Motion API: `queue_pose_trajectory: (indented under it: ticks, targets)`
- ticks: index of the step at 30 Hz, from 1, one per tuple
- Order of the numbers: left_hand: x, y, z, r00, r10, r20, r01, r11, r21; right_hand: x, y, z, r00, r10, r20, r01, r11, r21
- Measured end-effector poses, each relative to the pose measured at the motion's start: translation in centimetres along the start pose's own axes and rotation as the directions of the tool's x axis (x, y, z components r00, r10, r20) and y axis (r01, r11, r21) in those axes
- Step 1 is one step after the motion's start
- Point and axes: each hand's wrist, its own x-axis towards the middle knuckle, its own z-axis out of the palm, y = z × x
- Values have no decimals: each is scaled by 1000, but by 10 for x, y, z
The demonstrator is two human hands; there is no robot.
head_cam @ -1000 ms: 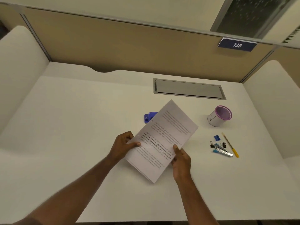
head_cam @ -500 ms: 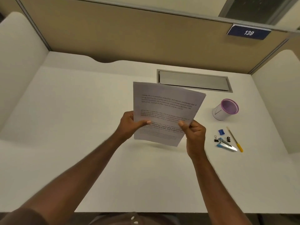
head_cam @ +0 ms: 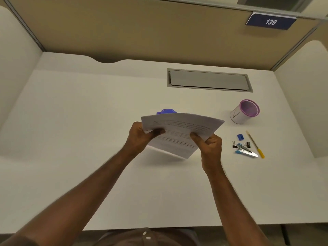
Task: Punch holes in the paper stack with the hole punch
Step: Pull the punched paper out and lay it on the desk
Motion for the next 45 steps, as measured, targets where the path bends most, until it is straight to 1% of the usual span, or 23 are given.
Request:
queue_pose_trajectory:
  ticks: [2,7,9,12,14,19,24,28,34,42,45]
  targets:
    - [-2,0,0,1000,3,10,-3,1000,-5,-3,4,0,1000,1,1,-1,1000,-4]
    - [-9,-10,3,999,-33,-8,33,999,-25,-11,20,8,997,71,-27,-72,996,-44]
    - [-10,-8,5,999,-28,-26,27,999,-36,-11,18,8,998,52,-33,-53,997,-52]
    - [-11,-4,6,998,0,-66,-3,999,-43,-9,9,7,999,-30,-25,28,998,-62]
    - [-10,-5,6,996,0,-90,-4,999,-38,-7,8,7,999,-44,-20,43,997,-63]
    - [-14,-20,11,994,-81,-79,78,996,-40,-12,28,13,998,48,-49,-51,996,-76]
    - [-11,-16,10,994,-61,-94,58,998,-35,-11,30,7,998,6,-69,-9,999,-51]
    - [-10,-21,14,990,-95,-101,92,995,-28,-14,36,10,994,92,-54,-97,991,-94]
    - [-5,-24,17,986,-81,-146,77,996,-36,-15,38,4,997,69,-35,-72,994,-81]
    - [-5,-35,15,985,-125,-119,122,992,-28,-15,48,6,993,113,-34,-116,987,-116]
    - [-4,-35,15,987,-120,-105,118,993,-25,-13,48,6,994,101,-42,-105,988,-115]
